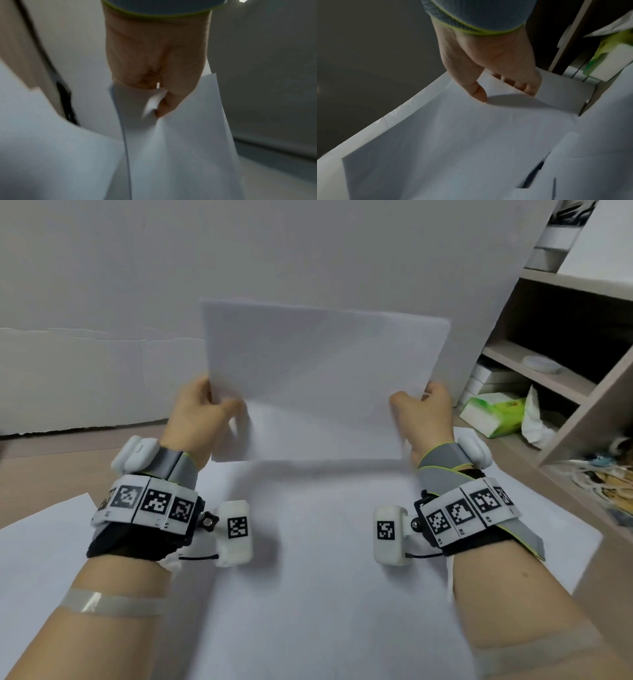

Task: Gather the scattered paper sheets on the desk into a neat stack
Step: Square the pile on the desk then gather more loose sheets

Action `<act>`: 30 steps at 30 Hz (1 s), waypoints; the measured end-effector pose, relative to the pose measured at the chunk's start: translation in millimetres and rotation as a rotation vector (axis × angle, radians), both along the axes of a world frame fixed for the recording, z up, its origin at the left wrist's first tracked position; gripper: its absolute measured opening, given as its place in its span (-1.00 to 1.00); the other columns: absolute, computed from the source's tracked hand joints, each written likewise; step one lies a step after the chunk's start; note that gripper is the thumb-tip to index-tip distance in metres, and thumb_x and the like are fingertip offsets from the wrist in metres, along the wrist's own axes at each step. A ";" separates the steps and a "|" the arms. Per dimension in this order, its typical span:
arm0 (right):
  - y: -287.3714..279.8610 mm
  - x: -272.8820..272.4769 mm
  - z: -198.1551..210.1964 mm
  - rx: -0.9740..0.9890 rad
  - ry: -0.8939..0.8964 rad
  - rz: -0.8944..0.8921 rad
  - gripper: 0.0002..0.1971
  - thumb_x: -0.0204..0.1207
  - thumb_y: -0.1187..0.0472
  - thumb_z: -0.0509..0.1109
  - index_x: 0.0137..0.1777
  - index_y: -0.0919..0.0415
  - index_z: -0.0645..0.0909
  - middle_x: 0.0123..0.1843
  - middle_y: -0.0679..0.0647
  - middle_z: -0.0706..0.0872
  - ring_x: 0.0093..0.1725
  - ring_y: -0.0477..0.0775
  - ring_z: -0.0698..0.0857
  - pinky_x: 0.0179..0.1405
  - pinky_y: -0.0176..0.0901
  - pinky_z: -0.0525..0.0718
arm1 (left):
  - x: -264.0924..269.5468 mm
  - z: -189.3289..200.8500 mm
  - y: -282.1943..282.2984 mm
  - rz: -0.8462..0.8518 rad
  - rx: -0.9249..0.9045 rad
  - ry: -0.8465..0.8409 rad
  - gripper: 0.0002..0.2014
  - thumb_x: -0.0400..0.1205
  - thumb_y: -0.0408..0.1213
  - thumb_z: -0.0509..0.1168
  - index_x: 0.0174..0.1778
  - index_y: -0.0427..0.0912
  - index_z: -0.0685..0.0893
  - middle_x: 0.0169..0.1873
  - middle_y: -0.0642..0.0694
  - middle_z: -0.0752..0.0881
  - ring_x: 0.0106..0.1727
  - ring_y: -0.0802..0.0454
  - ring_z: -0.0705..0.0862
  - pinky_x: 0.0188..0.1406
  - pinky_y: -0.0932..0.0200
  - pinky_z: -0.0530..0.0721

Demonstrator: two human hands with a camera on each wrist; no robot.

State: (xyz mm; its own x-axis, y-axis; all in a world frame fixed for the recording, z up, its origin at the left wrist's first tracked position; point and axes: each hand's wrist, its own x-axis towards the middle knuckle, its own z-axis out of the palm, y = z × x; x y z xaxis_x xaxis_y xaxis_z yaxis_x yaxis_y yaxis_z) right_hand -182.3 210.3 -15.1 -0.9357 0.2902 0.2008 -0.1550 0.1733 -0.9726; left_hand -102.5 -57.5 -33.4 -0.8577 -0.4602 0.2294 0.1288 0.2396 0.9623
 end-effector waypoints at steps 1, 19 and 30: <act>8.3 3.6 1.7 0.049 -0.056 -0.084 -0.49 0.26 0.09 0.41 0.24 0.12 0.45 0.15 0.08 0.60 -0.01 0.14 0.60 0.06 -0.04 0.65 | -0.9 0.2 8.1 -0.003 0.061 -0.003 -0.82 0.37 -0.45 0.34 -0.15 -0.19 0.69 -0.22 -0.18 0.75 -0.26 -0.10 0.66 -0.36 0.14 0.56; -9.1 48.4 -34.6 -0.297 -0.230 0.232 -0.78 0.46 0.39 0.22 0.06 0.19 0.56 -0.19 0.09 0.59 -0.38 0.16 0.58 -0.66 -0.29 0.31 | 11.1 -25.2 121.5 0.000 0.766 -0.153 -0.65 0.56 -0.67 0.22 0.21 -0.30 0.64 0.05 -0.25 0.76 0.06 -0.27 0.75 0.08 -0.09 0.77; 72.5 43.1 -25.4 -0.185 -0.167 0.201 -0.75 0.50 0.51 0.16 -0.10 0.22 0.61 -0.14 0.19 0.67 -0.20 0.17 0.60 -0.18 0.00 0.63 | 12.9 -24.8 81.6 -0.449 1.053 -0.216 -0.34 0.56 0.10 0.35 0.43 -0.33 0.57 0.32 -0.27 0.70 0.30 -0.32 0.69 0.22 -0.20 0.66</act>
State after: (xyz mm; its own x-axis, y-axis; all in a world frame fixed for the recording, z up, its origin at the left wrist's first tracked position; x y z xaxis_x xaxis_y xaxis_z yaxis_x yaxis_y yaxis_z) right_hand -139.2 282.8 -40.5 -0.9935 0.1138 0.0011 -0.0042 -0.0268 -0.9996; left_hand -89.6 24.1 -58.1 -0.9665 0.0188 -0.2558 -0.1914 -0.7168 0.6705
